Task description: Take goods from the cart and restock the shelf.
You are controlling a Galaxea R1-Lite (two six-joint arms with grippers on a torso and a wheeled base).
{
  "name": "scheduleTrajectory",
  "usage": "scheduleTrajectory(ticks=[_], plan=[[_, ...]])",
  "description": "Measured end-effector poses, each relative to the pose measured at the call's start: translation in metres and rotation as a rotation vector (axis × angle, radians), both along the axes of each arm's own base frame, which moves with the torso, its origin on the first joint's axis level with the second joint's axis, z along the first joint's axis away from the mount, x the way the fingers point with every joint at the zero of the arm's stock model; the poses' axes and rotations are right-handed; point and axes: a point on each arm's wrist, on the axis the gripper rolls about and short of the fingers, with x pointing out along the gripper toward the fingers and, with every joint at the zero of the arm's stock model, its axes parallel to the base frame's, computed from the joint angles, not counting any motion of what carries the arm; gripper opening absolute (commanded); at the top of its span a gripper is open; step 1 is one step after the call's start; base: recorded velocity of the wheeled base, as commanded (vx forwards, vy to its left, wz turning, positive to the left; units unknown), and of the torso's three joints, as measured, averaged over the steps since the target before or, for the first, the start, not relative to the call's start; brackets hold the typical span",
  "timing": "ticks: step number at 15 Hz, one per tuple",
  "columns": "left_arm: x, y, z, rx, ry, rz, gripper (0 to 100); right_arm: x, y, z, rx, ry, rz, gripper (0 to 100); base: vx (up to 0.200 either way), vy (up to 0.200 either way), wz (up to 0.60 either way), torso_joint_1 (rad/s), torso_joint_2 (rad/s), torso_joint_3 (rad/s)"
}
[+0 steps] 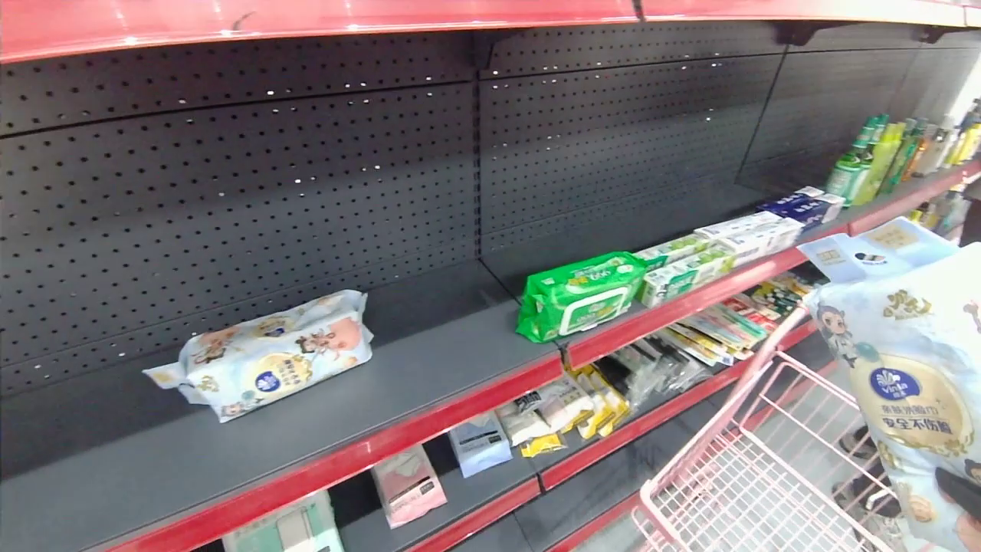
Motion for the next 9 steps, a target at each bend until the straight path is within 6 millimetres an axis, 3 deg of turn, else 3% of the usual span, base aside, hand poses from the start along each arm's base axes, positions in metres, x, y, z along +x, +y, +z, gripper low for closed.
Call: scheduleTrajectory(ticks=[6,9], plan=[[0.0,0.0,0.0001,0.0,-0.001,0.0,100,-0.0001,0.0,0.0002,-0.002,-0.002,0.0,0,0.0,0.0,0.6,0.002,0.0,0.002],[0.0,0.0,0.0,0.0,0.0,0.002,100,-0.0011,-0.0003,-0.0006,-0.016,-0.011,0.003,0,0.0,0.0,0.0,0.0,0.0,0.0]])
